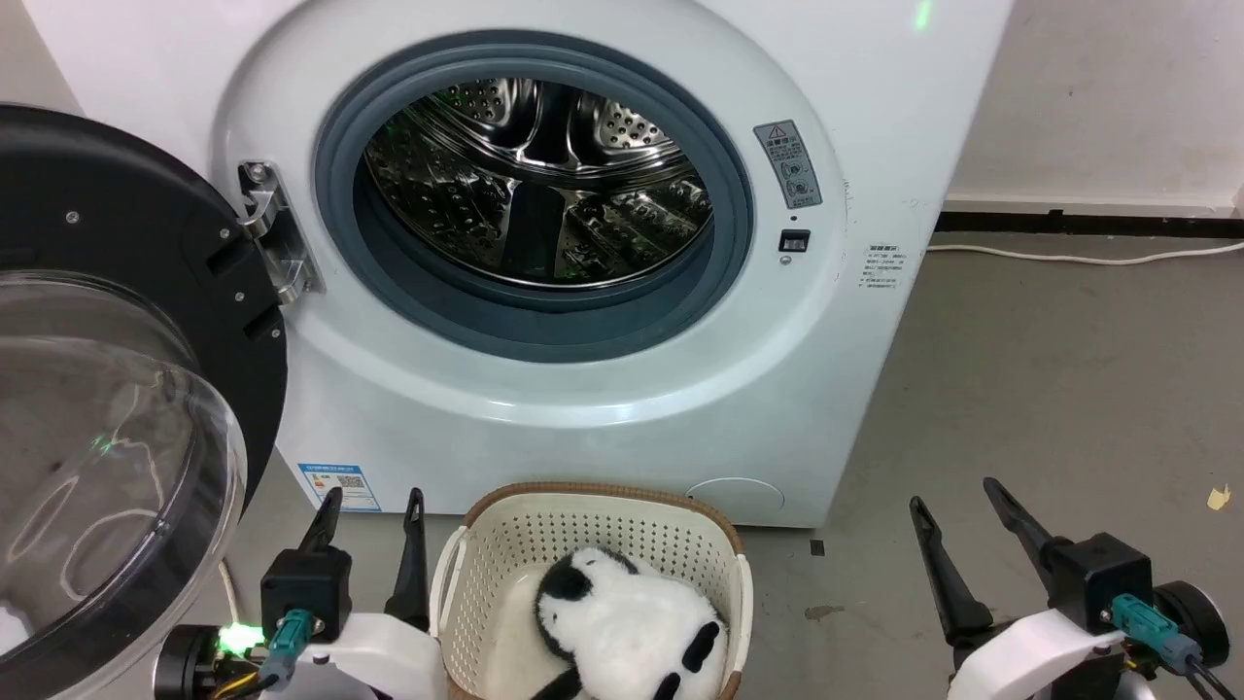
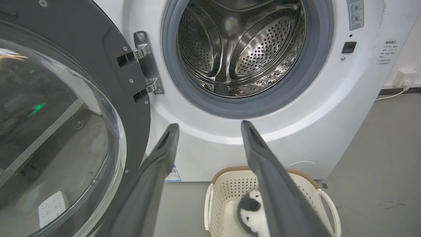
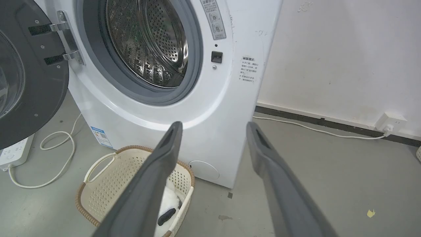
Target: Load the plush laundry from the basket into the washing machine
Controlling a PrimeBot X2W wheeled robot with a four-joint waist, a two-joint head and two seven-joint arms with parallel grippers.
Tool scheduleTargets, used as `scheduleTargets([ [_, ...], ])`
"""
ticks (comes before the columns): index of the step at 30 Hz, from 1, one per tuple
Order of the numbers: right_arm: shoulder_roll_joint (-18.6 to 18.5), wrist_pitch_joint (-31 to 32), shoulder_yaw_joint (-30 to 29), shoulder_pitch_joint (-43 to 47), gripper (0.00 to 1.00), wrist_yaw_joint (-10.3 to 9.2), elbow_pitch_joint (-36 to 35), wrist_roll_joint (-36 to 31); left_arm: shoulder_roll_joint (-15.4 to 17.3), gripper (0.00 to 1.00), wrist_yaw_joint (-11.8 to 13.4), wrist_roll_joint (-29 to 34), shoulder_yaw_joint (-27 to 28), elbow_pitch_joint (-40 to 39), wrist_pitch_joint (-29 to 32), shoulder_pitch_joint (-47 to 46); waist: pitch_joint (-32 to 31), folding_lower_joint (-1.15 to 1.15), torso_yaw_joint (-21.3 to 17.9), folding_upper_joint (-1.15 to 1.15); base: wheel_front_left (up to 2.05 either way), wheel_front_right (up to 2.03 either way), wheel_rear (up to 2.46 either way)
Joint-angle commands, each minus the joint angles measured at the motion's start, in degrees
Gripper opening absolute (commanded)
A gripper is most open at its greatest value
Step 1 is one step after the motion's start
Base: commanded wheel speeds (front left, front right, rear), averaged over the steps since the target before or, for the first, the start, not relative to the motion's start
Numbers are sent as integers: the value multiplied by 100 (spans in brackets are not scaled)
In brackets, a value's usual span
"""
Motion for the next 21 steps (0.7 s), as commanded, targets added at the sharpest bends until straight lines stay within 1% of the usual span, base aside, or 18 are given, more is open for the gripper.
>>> scheduleTargets([
  [1, 0, -56, -16, 6, 100, 0, 13, 32, 3, 100, 40, 12, -26, -19, -52, 5, 4, 0, -7, 0, 0, 0, 0],
  [12, -1, -175, -90, -64, 100, -1, 40, 104, 39, 100, 105, 23, -135, -47, -172, -40, 182, 0, -112, 0, 0, 0, 0],
  [19, -1, -259, -104, -163, 100, -1, 7, 154, 101, 100, 127, 29, -207, 11, -256, -149, 447, 0, -250, 0, 0, 0, 0],
  [21, -1, -307, -80, -227, 100, -1, -7, 198, 157, 100, 136, 31, -232, 67, -303, -244, 636, 0, -355, 0, 0, 0, 0],
])
